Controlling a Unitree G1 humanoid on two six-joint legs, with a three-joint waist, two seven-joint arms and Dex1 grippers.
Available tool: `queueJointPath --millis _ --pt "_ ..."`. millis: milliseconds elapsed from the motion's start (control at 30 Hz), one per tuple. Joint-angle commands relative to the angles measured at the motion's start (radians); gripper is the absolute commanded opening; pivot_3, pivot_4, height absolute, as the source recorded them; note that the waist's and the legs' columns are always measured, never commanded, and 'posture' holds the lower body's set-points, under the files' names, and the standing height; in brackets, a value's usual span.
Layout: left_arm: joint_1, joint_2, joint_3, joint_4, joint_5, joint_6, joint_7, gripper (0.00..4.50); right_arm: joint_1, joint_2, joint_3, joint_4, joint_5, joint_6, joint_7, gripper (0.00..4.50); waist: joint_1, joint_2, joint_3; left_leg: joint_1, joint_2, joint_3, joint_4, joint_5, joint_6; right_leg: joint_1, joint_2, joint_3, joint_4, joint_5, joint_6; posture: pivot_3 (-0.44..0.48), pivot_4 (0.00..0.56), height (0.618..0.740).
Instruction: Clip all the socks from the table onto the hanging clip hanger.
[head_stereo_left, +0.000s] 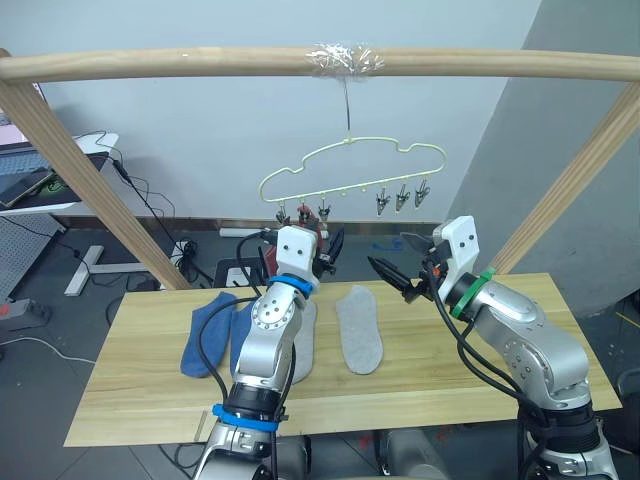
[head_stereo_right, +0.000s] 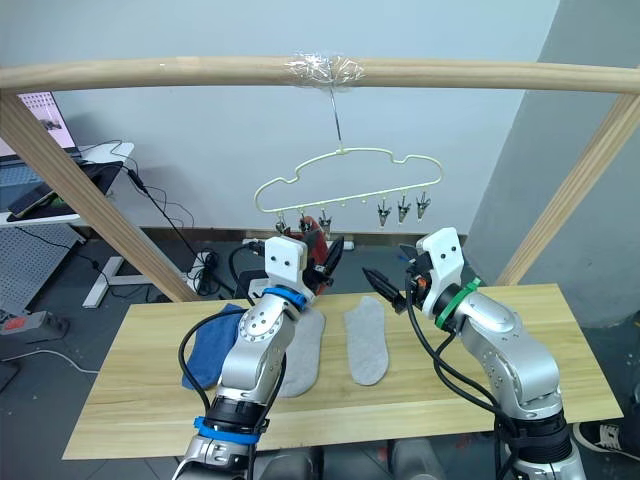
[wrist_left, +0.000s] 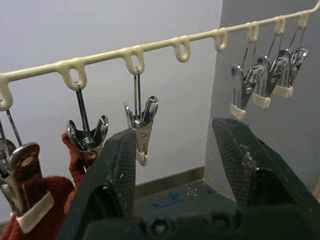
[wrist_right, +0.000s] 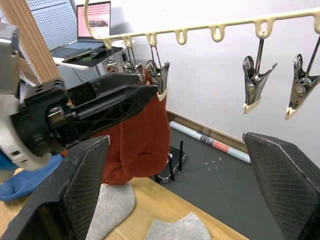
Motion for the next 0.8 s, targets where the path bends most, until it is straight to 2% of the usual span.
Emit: queueJointPath --millis 33,800 --pt "-0.026 -0.011 0.011 -0.005 -0.011 -0.039 0.009 2.63 -0.013 -0.006 -0.027 -0.041 0.021 -0.002 -0.005 4.5 -0.002 0.0 0.0 0.0 0.0 0.0 0.0 0.0 0.0 0.0 0.0 0.0 0.0 0.0 0.0 -0.146 0.133 0.74" --pt "-0.1 -0.031 0.02 0.095 0.002 -0.083 0.022 2.63 0.001 -0.022 -0.031 -0.059 0.042 0.008 -0.025 4.5 -0.023 0.0 0.0 0.0 0.0 0.0 0.0 0.0 0.0 0.0 0.0 0.0 0.0 -0.001 0.002 -0.157 0.144 0.74"
